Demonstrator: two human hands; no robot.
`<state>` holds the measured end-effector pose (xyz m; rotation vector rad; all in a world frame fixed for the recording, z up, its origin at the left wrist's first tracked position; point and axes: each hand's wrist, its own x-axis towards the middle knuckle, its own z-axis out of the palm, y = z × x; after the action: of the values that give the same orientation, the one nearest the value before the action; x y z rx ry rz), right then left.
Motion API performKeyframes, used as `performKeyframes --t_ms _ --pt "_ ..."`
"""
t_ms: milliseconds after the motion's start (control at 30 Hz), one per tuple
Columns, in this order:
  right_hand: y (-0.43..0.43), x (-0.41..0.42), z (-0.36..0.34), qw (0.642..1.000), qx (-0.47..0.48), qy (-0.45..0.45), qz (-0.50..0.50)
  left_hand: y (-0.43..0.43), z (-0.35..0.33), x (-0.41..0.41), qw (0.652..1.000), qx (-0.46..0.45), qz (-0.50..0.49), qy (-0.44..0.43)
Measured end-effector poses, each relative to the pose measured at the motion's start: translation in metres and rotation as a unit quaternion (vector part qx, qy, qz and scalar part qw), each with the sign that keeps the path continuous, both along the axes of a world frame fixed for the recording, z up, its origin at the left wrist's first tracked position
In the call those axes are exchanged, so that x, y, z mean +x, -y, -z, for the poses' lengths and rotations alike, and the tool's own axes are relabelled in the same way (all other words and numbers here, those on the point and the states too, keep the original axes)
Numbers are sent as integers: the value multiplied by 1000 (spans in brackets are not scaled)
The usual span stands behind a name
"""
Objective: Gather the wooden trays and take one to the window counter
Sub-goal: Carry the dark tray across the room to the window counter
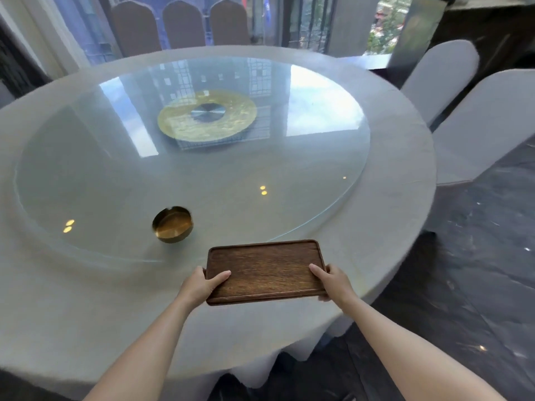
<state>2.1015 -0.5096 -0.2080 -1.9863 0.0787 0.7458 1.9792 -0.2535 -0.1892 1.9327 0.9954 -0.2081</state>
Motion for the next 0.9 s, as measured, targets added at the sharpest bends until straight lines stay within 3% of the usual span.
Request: performKeyframes --t_ms 333,667,900 --pt "161 64 -74 977 37 74 198 136 -71 159 986 -4 140 91" --pt "359 136 -156 919 21 180 350 340 -156 295 948 -13 274 162" --pt "474 165 -186 877 21 204 434 468 -195 370 917 -41 342 202"
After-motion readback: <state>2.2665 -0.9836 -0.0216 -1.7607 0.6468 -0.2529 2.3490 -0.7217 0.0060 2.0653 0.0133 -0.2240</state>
